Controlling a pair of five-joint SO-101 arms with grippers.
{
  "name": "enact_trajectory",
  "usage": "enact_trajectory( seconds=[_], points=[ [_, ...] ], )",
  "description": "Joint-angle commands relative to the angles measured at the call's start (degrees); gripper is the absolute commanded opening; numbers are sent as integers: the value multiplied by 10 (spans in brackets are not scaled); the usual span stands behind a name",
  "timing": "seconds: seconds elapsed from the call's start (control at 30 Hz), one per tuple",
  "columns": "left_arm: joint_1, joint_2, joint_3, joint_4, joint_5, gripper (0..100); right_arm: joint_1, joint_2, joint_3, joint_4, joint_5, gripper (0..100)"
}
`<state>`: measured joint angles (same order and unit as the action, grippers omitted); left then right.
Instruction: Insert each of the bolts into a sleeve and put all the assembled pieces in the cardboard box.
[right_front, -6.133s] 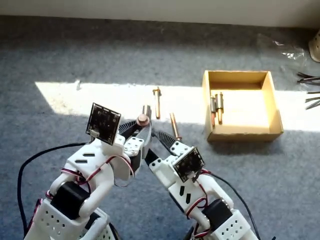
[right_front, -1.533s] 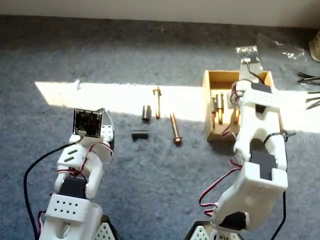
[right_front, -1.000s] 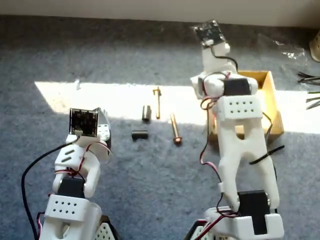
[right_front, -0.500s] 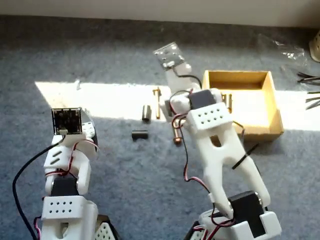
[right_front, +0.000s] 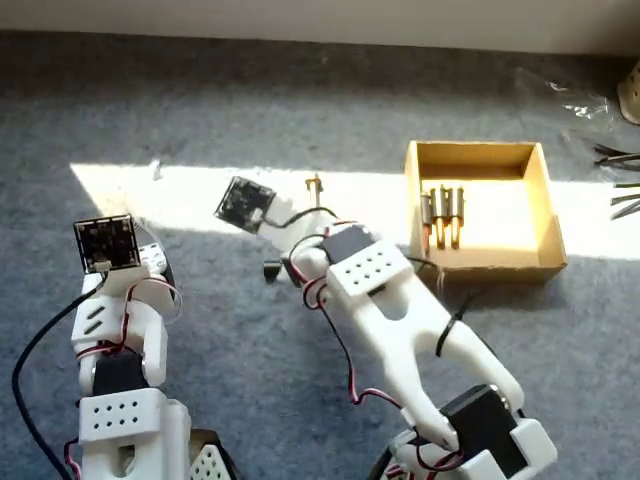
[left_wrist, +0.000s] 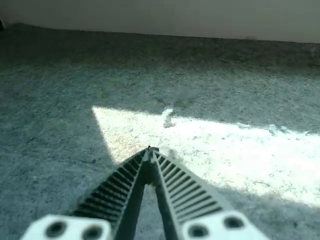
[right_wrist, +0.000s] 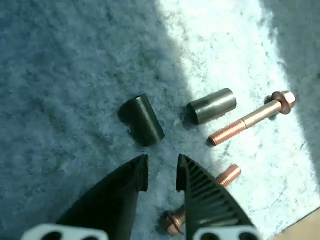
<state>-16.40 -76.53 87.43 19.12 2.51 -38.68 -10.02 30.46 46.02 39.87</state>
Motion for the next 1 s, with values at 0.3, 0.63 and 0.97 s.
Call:
enact_trajectory(
  seconds=[0.3,0.63,0.97],
  points=[
    [-36,-7,-32,-13,7,6,-43,-23,53,-77,193,84],
    [-36,-7,-33,-13,7,6,-44,73,18,-109,191,84],
    [-36,-7,-31,-13,7,6,-53,97,-22,-109,193,87]
  ],
)
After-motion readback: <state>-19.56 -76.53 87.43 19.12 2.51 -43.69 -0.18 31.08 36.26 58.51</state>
